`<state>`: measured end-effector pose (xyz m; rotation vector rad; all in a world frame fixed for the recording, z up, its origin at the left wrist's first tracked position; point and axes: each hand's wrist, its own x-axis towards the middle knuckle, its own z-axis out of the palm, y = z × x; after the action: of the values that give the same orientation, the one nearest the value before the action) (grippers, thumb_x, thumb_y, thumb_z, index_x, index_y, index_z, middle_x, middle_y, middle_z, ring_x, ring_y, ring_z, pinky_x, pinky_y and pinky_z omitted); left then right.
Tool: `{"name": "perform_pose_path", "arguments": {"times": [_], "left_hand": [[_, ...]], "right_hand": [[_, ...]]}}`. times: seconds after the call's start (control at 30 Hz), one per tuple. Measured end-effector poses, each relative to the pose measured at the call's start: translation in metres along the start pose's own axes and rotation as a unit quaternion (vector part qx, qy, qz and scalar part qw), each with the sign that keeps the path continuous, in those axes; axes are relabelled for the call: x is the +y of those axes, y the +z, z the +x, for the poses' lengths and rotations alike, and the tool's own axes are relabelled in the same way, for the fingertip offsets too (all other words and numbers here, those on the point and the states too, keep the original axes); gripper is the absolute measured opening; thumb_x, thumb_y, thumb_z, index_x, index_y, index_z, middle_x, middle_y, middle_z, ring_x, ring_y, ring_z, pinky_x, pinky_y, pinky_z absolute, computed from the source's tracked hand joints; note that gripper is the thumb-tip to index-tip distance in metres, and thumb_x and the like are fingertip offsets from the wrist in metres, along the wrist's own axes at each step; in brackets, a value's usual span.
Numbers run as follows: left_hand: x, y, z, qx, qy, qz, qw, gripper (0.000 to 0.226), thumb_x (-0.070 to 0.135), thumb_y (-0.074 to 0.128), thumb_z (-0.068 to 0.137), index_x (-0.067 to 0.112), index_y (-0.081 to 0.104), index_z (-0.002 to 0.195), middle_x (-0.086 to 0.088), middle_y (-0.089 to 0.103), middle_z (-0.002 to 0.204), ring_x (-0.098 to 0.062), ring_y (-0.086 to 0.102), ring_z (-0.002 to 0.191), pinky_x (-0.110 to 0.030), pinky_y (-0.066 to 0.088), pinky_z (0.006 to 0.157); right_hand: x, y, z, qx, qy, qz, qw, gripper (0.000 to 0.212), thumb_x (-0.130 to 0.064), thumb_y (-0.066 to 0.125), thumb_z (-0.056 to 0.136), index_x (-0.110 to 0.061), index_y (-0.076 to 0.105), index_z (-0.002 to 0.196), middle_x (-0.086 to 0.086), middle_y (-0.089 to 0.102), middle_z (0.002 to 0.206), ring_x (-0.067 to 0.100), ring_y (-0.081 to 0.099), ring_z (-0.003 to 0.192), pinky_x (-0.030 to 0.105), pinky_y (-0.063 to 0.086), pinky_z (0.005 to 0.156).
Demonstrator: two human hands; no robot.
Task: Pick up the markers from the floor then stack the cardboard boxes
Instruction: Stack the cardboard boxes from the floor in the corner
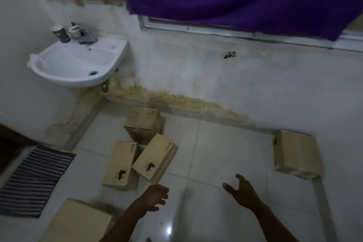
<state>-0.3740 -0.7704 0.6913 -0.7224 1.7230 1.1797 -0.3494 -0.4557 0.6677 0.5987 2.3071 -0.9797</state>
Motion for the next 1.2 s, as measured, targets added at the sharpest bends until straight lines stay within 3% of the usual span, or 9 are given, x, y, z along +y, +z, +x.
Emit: {"name": "perform_pose_path", "arguments": {"times": [0.27, 0.37, 0.5, 0.7, 1.03, 1.2], "left_hand": [[-0.046, -0.132, 0.011, 0.022, -0.012, 0.0, 1.0, 0.021, 0.027, 0.059, 0.093, 0.011, 0.063, 0.106, -0.004, 0.066, 0.087, -0.017, 0.059, 0.074, -0.023, 0.038, 0.061], [-0.067, -0.174, 0.013, 0.031, -0.017, -0.031, 0.999, 0.026, 0.026, 0.065, 0.085, 0.009, 0.062, 0.105, -0.006, 0.065, 0.084, -0.019, 0.057, 0.07, -0.026, 0.037, 0.069], [-0.095, -0.207, 0.006, 0.06, -0.031, -0.03, 0.997, 0.014, 0.026, 0.053, 0.095, 0.016, 0.062, 0.096, -0.002, 0.064, 0.085, -0.015, 0.056, 0.075, -0.023, 0.037, 0.066], [-0.142, -0.225, -0.001, 0.076, -0.033, -0.072, 0.994, 0.015, 0.027, 0.054, 0.095, 0.017, 0.06, 0.087, -0.001, 0.063, 0.081, -0.013, 0.056, 0.07, -0.023, 0.038, 0.066], [-0.227, -0.213, -0.013, 0.13, -0.066, -0.148, 0.978, 0.009, 0.02, 0.053, 0.096, 0.015, 0.059, 0.091, -0.004, 0.059, 0.086, -0.013, 0.053, 0.071, -0.021, 0.039, 0.06], [-0.259, -0.222, -0.003, 0.196, -0.07, -0.197, 0.958, 0.017, 0.021, 0.059, 0.094, 0.013, 0.052, 0.106, -0.008, 0.054, 0.11, -0.017, 0.05, 0.086, -0.022, 0.039, 0.062]], "right_hand": [[-0.095, 0.108, 0.002, -0.039, -0.027, -0.001, 0.999, 0.087, -0.052, 0.059, 0.085, -0.007, 0.021, 0.149, 0.015, 0.029, 0.153, 0.028, 0.03, 0.141, 0.037, 0.027, 0.113], [-0.124, 0.141, 0.004, -0.055, -0.038, 0.004, 0.998, 0.089, -0.053, 0.058, 0.085, -0.007, 0.019, 0.15, 0.014, 0.026, 0.155, 0.028, 0.028, 0.142, 0.038, 0.026, 0.113], [-0.154, 0.176, 0.002, -0.068, -0.053, -0.007, 0.996, 0.088, -0.052, 0.058, 0.086, -0.007, 0.018, 0.15, 0.015, 0.025, 0.155, 0.03, 0.028, 0.142, 0.039, 0.027, 0.114], [-0.173, 0.211, -0.008, -0.091, -0.061, -0.035, 0.993, 0.088, -0.051, 0.058, 0.086, -0.008, 0.016, 0.151, 0.014, 0.023, 0.156, 0.03, 0.026, 0.143, 0.04, 0.025, 0.114], [-0.17, 0.238, -0.008, -0.144, -0.097, -0.098, 0.98, 0.09, -0.052, 0.058, 0.086, -0.009, 0.014, 0.152, 0.012, 0.019, 0.158, 0.028, 0.022, 0.144, 0.039, 0.023, 0.115], [-0.174, 0.259, -0.003, -0.159, -0.11, -0.114, 0.975, 0.092, -0.052, 0.059, 0.086, -0.009, 0.011, 0.152, 0.012, 0.018, 0.158, 0.028, 0.021, 0.145, 0.04, 0.022, 0.115]]}}
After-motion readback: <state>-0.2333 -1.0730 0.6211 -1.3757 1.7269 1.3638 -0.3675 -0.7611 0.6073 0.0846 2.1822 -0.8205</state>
